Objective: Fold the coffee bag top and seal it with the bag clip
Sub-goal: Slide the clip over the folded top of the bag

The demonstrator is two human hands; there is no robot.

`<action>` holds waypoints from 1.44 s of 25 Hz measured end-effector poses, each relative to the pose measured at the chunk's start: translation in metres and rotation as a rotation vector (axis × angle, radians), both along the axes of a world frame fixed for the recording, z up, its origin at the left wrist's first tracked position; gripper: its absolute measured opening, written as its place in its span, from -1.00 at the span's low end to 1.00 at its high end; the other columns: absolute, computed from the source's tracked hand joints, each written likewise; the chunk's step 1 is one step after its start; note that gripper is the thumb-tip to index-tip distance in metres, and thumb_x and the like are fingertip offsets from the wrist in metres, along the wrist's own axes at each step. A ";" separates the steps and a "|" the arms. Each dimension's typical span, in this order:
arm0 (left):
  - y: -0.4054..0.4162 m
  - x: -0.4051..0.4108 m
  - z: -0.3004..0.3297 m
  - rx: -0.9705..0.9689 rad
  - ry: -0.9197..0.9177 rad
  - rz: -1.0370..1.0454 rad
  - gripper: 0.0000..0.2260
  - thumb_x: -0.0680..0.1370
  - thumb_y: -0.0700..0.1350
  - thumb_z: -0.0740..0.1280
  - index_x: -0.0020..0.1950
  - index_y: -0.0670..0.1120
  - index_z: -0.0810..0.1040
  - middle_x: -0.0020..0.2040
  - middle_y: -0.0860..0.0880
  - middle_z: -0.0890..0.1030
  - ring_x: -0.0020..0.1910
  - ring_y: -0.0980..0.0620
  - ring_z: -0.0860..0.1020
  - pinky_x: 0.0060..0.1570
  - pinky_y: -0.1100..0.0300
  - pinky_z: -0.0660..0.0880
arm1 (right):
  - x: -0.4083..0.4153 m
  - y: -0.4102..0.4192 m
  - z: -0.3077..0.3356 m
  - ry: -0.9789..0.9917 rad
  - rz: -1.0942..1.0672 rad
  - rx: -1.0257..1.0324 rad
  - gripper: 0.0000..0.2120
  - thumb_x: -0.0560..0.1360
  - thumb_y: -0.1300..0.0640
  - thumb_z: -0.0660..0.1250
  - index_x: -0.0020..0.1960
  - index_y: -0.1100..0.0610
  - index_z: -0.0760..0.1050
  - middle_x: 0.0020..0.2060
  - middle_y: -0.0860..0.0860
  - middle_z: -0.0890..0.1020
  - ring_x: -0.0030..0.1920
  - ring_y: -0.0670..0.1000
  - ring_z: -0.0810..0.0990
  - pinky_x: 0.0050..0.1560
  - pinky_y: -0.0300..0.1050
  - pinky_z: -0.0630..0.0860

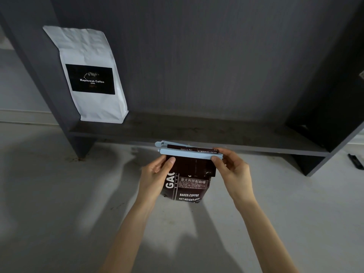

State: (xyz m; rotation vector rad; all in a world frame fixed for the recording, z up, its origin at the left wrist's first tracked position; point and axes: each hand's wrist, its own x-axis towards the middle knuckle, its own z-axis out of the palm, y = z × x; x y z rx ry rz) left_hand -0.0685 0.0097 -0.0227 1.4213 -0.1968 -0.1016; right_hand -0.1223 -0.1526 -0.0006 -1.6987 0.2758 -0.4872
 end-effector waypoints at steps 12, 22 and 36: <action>0.003 -0.002 0.000 0.026 -0.012 -0.029 -0.78 0.49 -0.16 0.27 0.12 -0.06 0.55 -0.09 0.16 0.64 -0.12 0.32 0.60 -0.22 0.52 0.45 | 0.000 -0.003 0.001 0.052 -0.008 -0.083 -0.86 0.44 0.22 0.31 -0.05 0.04 0.52 -0.46 -0.03 0.41 -0.43 -0.14 0.41 -0.40 -0.41 0.40; 0.010 -0.001 0.003 -0.081 0.042 -0.027 -0.70 0.36 0.04 0.33 0.06 0.04 0.53 0.05 0.01 0.63 0.12 0.07 0.55 0.23 0.07 0.41 | 0.000 -0.002 0.000 0.030 -0.008 -0.063 -0.77 0.44 0.23 0.31 -0.16 -0.13 0.48 -0.14 0.42 0.57 -0.18 0.28 0.52 -0.20 -0.22 0.48; 0.007 0.002 -0.002 -0.084 0.013 0.021 -0.97 0.46 -0.09 0.29 -0.16 0.04 0.48 -0.23 0.17 0.67 -0.14 0.22 0.58 0.04 0.14 0.45 | -0.005 -0.001 0.000 0.030 -0.001 -0.087 -0.75 0.45 0.25 0.29 -0.17 -0.12 0.47 -0.35 0.22 0.53 -0.30 0.02 0.49 -0.28 -0.29 0.44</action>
